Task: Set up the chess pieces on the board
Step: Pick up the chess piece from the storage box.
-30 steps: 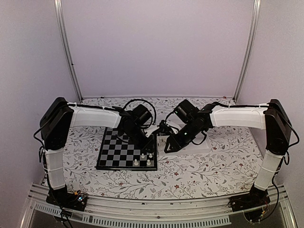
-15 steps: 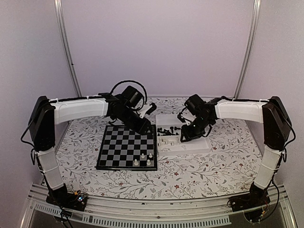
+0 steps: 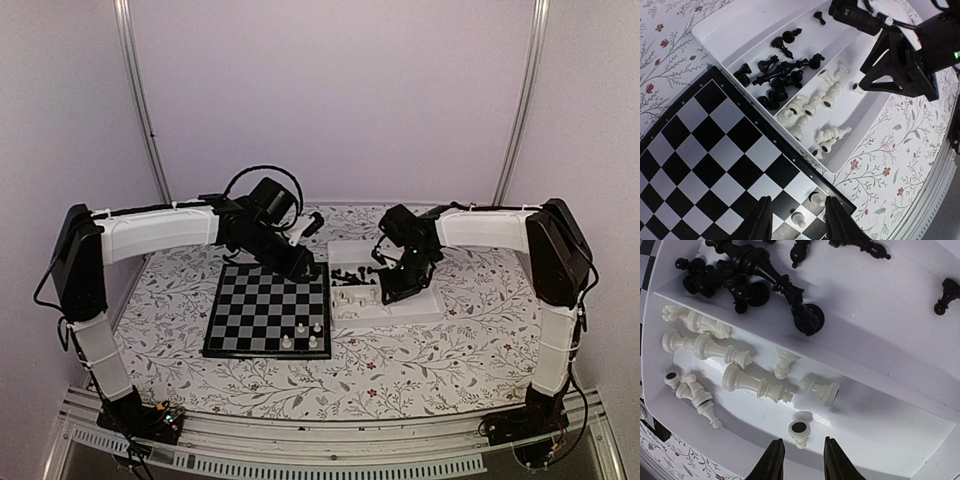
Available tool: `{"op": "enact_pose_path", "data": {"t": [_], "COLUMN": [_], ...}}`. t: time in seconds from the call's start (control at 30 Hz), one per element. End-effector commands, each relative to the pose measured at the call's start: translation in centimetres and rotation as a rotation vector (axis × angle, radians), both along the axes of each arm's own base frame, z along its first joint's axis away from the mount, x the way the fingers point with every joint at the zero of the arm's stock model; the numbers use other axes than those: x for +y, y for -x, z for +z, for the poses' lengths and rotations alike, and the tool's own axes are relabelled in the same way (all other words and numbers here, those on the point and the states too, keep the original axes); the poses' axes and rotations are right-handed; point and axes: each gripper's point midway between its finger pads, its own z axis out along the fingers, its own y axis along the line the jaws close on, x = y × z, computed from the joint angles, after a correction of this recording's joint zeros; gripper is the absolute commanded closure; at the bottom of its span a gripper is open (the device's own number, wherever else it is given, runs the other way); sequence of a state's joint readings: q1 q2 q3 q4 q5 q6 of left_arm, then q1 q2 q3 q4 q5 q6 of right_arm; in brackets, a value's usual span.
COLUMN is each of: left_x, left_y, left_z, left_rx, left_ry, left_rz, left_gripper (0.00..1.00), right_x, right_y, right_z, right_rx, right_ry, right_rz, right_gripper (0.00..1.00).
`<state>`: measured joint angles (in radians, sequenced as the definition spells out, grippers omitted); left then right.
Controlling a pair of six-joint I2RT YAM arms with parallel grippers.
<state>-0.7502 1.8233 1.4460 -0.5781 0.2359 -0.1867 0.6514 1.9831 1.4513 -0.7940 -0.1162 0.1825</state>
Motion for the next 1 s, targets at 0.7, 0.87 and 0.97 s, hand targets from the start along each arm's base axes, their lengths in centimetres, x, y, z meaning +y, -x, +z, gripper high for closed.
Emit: {"op": "enact_pose_path", "data": {"t": [0.7,0.87,0.97], "left_x": [0.6,0.4,0.2], "left_y": [0.4,0.5,0.5], "left_z": [0.9,1.0,0.9], "left_rx": [-0.008,-0.008,-0.006], "left_ry": [0.034,0.042,0.046], "left_rz": [0.028,0.023,0.015], "left_gripper": [0.60,0.60,0.60], "right_x": [0.0,0.1,0.4], "right_y": [1.4,1.4,1.1], "right_z": [-2.7,-3.0,-2.7], "right_rx": [0.142,0.140,0.136], "right_ry": [0.024,0.020,0.004], "right_rz": [-0.010,-0.014,-0.023], "right_gripper": [0.74,0.80,0.84]}}
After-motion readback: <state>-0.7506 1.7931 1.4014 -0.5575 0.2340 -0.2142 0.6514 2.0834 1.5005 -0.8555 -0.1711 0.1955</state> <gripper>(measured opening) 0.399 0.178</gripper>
